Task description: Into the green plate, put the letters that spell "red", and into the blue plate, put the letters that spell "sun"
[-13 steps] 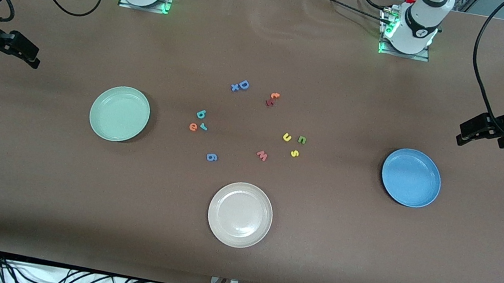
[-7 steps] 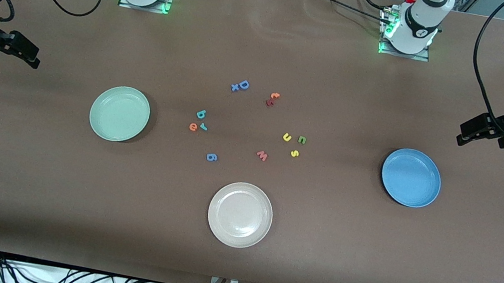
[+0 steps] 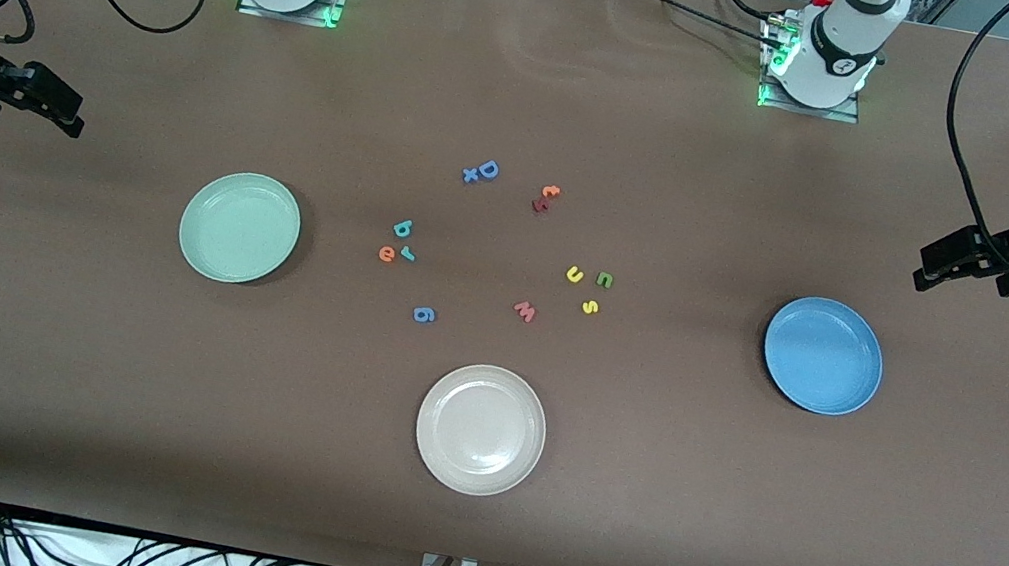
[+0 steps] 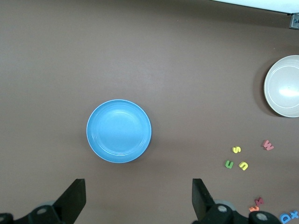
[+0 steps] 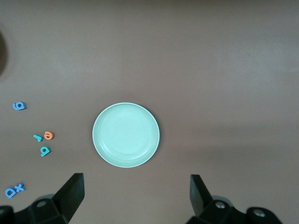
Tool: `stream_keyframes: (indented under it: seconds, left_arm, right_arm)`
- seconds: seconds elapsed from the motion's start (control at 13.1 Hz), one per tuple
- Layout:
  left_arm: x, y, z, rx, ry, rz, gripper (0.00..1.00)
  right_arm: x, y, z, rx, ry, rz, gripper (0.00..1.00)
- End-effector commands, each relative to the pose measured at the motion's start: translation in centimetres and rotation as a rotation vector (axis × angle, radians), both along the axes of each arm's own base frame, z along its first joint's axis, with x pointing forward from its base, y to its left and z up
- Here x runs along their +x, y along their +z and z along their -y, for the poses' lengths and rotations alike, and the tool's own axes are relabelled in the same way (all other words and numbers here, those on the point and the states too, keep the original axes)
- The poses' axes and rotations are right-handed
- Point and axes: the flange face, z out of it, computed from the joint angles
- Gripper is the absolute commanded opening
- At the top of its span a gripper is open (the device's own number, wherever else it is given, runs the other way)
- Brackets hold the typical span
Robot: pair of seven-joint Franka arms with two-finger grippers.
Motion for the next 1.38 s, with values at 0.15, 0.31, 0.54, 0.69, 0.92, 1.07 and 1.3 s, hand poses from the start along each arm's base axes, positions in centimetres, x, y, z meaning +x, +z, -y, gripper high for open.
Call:
stream_keyframes:
  seconds: [0.15, 0.31, 0.54, 0.69, 0.92, 1.07, 1.3]
  left_arm:
    - [0.05, 0.62, -0.15, 0.023, -0.007, 0.001, 1.0]
    - [0.05, 0.55, -0.15, 0.023, -0.007, 0.0, 1.0]
    - [0.03, 0.53, -0.15, 0.024, -0.007, -0.002, 1.0]
    - [0.03, 0.53, -0.15, 0.024, -0.007, -0.002, 1.0]
    - [0.03, 0.53, -0.15, 0.024, -0.007, -0.002, 1.0]
    - [0.03, 0.53, -0.12, 0.021, -0.008, -0.002, 1.0]
    - [-0.15, 0.38, -0.07, 0.016, -0.007, -0.019, 1.0]
  right_arm:
    - [-0.34, 0.27, -0.32, 0.01, 0.012, 0.0, 1.0]
    - [-0.35, 0.27, -0.66, 0.01, 0.018, 0.0, 1.0]
    - [-0.35, 0.27, -0.82, 0.009, 0.018, 0.0, 1.0]
    - [-0.35, 0.27, -0.82, 0.009, 0.018, 0.0, 1.0]
    - [-0.35, 0.27, -0.81, 0.007, 0.021, 0.0, 1.0]
    - [-0.35, 0.27, -0.82, 0.009, 0.019, 0.0, 1.0]
    - [-0.25, 0.05, -0.71, 0.006, 0.012, -0.002, 1.0]
